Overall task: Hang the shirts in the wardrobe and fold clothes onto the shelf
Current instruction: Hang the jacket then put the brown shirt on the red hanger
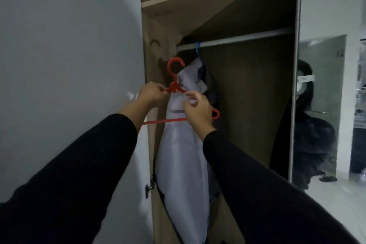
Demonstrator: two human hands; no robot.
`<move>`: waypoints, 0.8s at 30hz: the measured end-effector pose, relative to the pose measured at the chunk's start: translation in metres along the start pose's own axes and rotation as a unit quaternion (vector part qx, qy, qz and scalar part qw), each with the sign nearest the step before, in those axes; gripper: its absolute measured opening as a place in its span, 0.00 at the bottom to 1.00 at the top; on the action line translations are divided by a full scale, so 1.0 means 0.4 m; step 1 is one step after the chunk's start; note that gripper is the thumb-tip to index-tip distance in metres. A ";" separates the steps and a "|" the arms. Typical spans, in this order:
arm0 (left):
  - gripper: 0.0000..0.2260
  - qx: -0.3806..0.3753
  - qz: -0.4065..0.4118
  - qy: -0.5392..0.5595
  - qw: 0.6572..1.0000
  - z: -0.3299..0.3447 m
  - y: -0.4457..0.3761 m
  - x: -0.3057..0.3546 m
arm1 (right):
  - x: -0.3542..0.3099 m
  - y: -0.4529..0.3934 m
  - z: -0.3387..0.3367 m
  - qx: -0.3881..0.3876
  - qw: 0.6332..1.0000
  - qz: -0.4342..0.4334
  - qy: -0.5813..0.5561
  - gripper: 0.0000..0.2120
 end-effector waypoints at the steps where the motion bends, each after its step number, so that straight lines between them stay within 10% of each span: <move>1: 0.12 0.002 -0.006 -0.011 1.000 -0.015 0.020 -0.005 | -0.004 -0.004 -0.009 0.010 1.000 -0.003 0.025 0.13; 10: 0.09 0.002 -0.045 -0.041 0.998 -0.142 0.221 0.003 | -0.042 0.051 -0.068 -0.083 0.962 -0.032 0.256 0.13; 24: 0.08 0.043 -0.236 -0.188 0.952 -0.281 0.824 -0.042 | -0.073 0.423 -0.080 -0.346 0.937 0.045 0.025 0.06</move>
Point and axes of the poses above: each hand's wrist, its own y-axis away from the middle knuckle, its own z-axis out of the palm, x = y × z, the point moved 1 cm from there along -y, towards the middle knuckle, and after that the axes turned 11 degrees about -y, right-handed, at the moved point
